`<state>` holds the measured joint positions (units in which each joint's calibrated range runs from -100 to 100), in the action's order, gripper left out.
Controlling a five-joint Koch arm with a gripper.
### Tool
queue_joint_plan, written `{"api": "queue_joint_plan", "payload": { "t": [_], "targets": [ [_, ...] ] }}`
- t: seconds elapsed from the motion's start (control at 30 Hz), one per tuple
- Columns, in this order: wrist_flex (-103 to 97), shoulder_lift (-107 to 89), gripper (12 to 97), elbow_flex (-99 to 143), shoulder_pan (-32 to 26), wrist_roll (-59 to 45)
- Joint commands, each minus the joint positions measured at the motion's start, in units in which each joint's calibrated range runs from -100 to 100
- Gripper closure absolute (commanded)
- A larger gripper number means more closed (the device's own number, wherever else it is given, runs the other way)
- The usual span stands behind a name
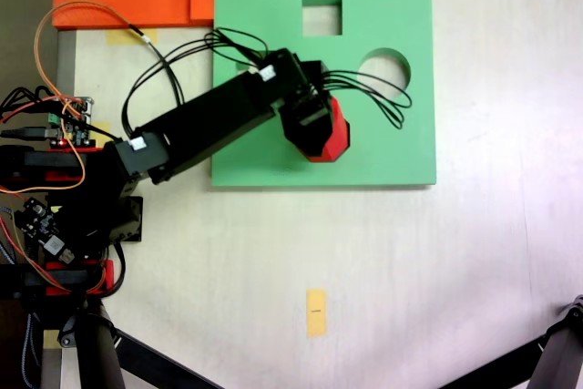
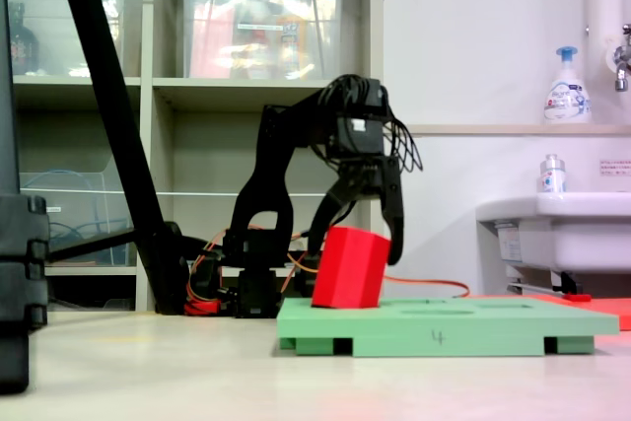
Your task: Put the octagonal pillar block into the corresponding hole
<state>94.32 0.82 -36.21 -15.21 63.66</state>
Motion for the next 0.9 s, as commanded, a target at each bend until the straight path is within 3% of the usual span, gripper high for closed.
{"api": "queue_joint_plan", "payload": {
  "t": [0.0,0.53,0.63,0.73,0.77,0.87],
  "targets": [
    [-1.4,-0.3,69.4,-4.0,-0.2,-1.6],
    [-1.4,9.9,67.4,-4.0,0.7,-2.1],
    [-1.4,10.9,55.8,-4.0,0.7,-2.1],
    [-1.4,10.9,53.5,-4.0,0.7,-2.1],
    [-1.4,10.9,48.9,-4.0,0.7,-2.1],
    [-1.3,10.9,21.1,-4.0,0.6,-2.1]
  ]
}}
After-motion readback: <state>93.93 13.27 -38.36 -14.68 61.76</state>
